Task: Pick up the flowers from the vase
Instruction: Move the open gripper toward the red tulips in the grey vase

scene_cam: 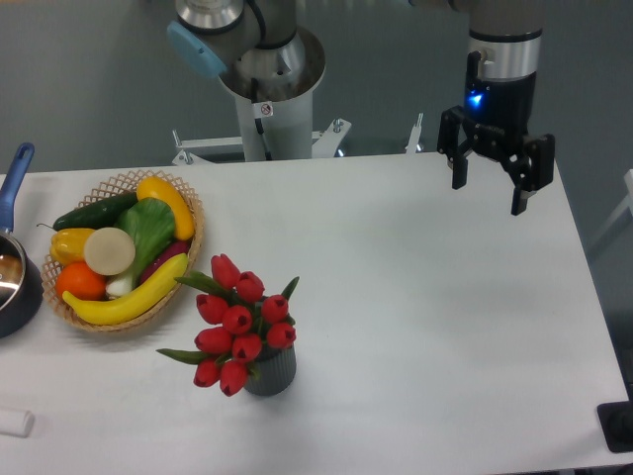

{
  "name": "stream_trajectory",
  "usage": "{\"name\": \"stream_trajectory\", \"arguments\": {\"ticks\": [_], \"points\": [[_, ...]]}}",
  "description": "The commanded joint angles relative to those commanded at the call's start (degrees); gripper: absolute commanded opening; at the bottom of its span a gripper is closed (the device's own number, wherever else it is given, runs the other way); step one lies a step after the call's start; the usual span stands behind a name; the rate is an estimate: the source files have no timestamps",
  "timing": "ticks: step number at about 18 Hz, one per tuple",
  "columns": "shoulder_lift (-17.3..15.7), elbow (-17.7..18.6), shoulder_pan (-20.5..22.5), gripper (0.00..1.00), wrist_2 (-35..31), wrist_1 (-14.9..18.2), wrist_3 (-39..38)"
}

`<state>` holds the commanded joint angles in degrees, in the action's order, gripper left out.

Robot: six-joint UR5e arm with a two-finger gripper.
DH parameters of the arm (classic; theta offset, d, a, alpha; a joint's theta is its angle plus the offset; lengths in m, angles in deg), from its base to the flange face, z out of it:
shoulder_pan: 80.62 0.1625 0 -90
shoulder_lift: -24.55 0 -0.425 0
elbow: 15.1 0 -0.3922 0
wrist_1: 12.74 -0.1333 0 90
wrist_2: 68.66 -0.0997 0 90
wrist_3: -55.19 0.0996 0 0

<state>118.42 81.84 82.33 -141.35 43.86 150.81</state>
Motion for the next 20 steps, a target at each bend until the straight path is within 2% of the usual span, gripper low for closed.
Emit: {"name": "stream_trajectory", "arguments": {"ticks": [5, 8, 11, 13, 18, 20], "points": [[0.00, 0.00, -0.09, 1.00, 1.31, -0.26, 0.52], [0.00, 1.22, -0.26, 1.00, 1.93, -2.37, -1.22], [-0.09, 2.55, -0.26, 1.00, 7.45, -3.78, -8.84], [0.00, 2.72, -0.26, 1.00, 8.00, -4.65, -14.13], [0.00, 3.43, -1.84, 1.00, 8.79, -5.01, -16.69], [0.61, 3.52, -3.60, 1.00, 10.01, -5.62, -22.92]]}}
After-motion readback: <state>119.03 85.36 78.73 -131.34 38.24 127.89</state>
